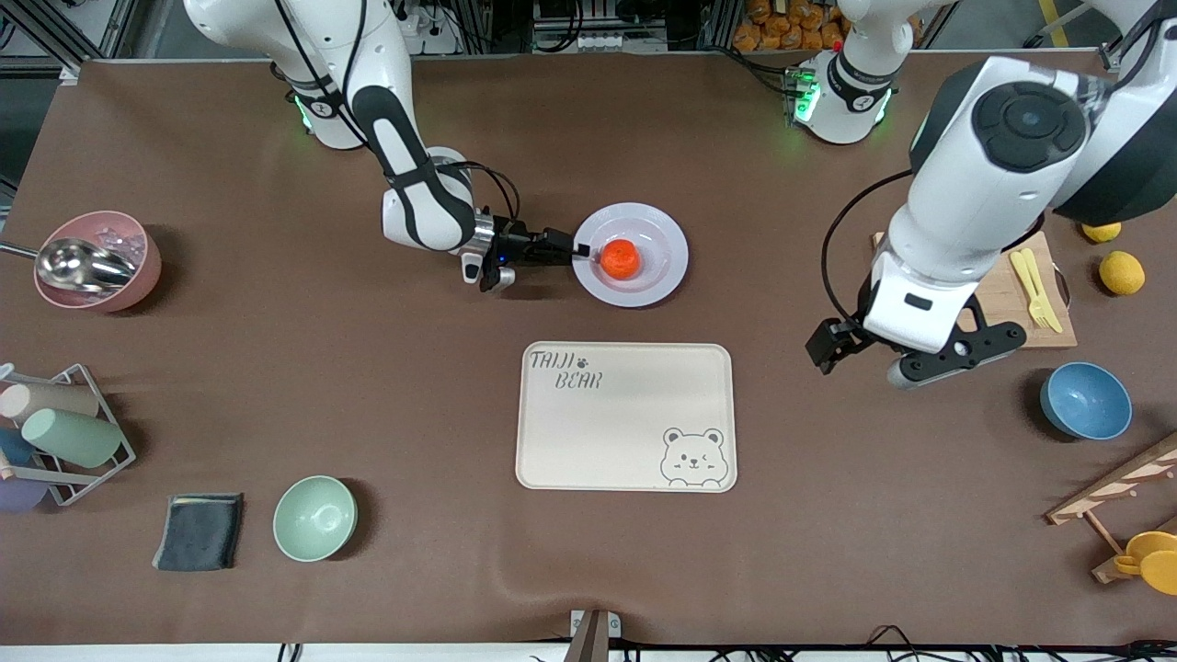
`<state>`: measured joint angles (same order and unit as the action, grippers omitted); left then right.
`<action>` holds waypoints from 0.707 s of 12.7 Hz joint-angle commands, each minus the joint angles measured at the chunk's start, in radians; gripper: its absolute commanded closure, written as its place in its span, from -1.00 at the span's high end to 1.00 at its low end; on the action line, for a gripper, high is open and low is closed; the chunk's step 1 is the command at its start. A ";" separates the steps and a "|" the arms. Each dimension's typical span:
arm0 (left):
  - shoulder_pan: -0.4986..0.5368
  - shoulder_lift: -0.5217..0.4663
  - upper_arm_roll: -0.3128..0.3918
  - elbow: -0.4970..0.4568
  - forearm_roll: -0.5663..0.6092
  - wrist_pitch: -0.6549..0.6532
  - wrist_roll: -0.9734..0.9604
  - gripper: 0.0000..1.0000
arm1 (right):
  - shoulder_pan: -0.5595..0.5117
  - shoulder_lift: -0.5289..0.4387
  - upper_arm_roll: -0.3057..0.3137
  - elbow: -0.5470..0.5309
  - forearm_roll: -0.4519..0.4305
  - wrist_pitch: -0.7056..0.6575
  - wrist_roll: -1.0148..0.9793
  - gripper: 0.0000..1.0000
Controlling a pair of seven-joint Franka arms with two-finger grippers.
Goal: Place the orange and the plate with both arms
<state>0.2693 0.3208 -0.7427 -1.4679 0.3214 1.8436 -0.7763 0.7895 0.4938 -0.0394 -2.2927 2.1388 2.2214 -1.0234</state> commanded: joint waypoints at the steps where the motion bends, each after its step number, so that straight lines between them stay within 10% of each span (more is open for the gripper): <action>1: -0.144 -0.138 0.284 -0.006 -0.196 -0.050 0.200 1.00 | 0.040 0.023 -0.008 0.025 0.052 0.024 -0.024 0.06; 3: -0.229 -0.192 0.455 -0.009 -0.300 -0.104 0.343 1.00 | 0.046 0.025 -0.008 0.025 0.053 0.026 -0.024 -0.09; 6: -0.324 -0.245 0.587 -0.008 -0.303 -0.173 0.391 1.00 | 0.053 0.025 -0.008 0.025 0.058 0.026 -0.024 -0.96; 9: -0.357 -0.269 0.650 -0.011 -0.303 -0.216 0.446 1.00 | 0.042 0.023 -0.008 0.032 0.058 0.024 -0.020 -1.00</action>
<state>-0.0576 0.0762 -0.1381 -1.4637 0.0359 1.6510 -0.3680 0.8200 0.5041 -0.0419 -2.2754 2.1618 2.2226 -1.0311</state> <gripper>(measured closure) 0.000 0.938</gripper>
